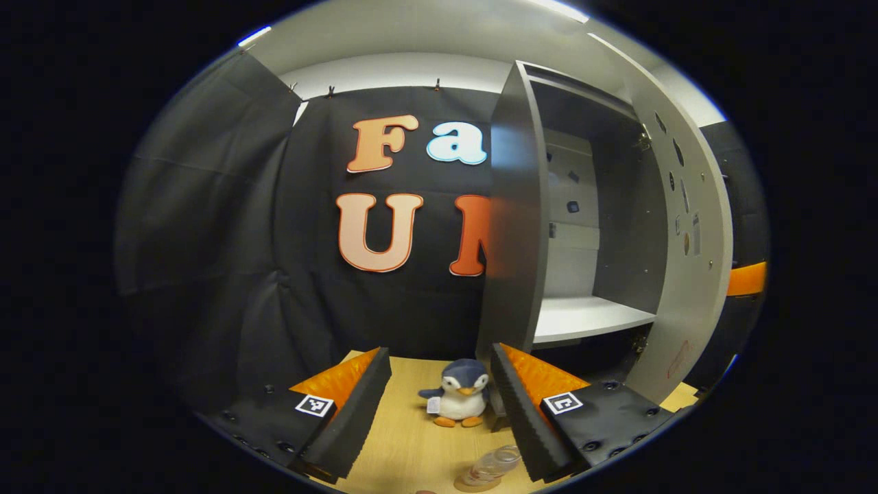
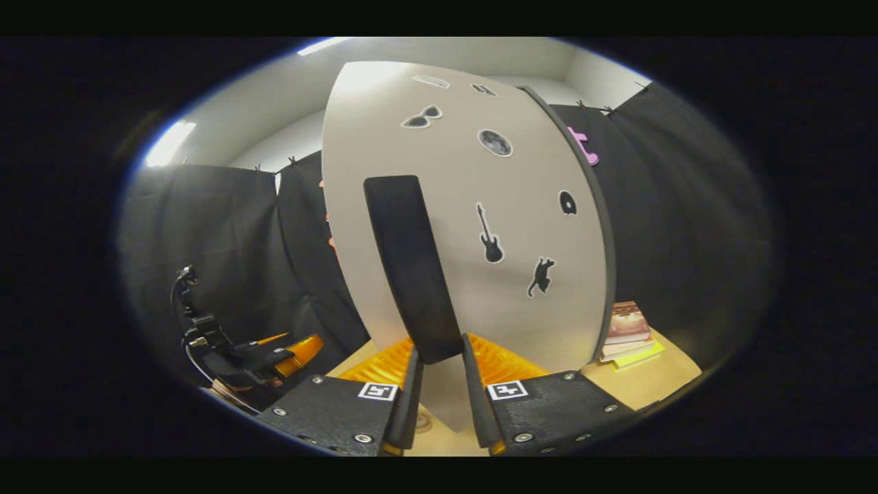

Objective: Open the cabinet door with the right hand, grasp the bottle in the cabinet with the left hand and place it on the coaster, then close the cabinet door with the right hand.

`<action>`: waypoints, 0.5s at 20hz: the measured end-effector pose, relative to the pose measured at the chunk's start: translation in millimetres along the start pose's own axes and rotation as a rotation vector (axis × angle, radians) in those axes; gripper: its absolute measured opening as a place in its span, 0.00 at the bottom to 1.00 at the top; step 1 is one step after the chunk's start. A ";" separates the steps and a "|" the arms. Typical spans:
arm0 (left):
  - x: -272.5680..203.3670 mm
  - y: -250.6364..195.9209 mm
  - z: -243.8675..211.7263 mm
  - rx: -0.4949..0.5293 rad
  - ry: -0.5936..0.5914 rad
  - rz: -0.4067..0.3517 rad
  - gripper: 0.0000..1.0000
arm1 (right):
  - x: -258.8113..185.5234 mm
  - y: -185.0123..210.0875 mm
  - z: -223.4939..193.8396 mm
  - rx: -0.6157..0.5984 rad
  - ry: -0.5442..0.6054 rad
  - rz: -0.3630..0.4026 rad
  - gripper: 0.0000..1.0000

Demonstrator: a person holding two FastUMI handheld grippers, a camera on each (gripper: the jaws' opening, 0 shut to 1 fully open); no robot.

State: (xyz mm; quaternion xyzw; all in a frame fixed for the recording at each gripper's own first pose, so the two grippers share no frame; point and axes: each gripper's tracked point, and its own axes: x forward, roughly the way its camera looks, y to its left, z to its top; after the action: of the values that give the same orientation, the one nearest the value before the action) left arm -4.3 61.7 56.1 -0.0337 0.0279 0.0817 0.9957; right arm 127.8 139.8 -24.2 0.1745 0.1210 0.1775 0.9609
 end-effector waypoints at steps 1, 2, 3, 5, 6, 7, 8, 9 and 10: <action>0.2 8.3 1.2 0.006 -0.002 0.013 0.95 | 3.2 0.4 -0.3 -0.008 -0.001 0.001 0.34; 2.1 16.2 0.8 0.011 -0.005 0.023 0.94 | 6.7 2.8 -1.6 -0.030 -0.003 0.000 0.29; 4.3 23.0 1.7 0.014 -0.007 0.032 0.94 | 12.4 4.0 -3.0 -0.048 -0.004 -0.002 0.29; 8.9 31.8 1.3 0.012 -0.007 0.041 0.95 | 18.6 7.7 -4.1 -0.068 -0.007 -0.006 0.34; 12.2 35.2 -0.1 0.008 -0.008 0.042 0.95 | 20.2 8.8 -3.6 -0.072 -0.010 -0.006 0.34; 14.3 37.3 0.5 0.007 -0.007 0.039 0.96 | 22.6 9.9 -2.9 -0.073 -0.013 -0.008 0.34; 17.5 40.7 0.7 0.008 -0.008 0.037 0.95 | 26.0 11.0 -2.2 -0.076 -0.016 -0.012 0.34; 20.1 42.6 0.0 0.011 -0.008 0.033 0.95 | 28.3 12.0 -1.6 -0.085 -0.019 -0.016 0.34; 24.2 43.2 -0.6 0.013 -0.008 0.027 0.95 | 31.0 12.8 -0.9 -0.096 -0.023 -0.022 0.29</action>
State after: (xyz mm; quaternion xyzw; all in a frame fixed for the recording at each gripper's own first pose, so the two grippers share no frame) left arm 12.4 108.1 51.4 -0.0267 0.0249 0.0948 0.9948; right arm 151.8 163.2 -25.5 0.1291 0.1034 0.1706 0.9714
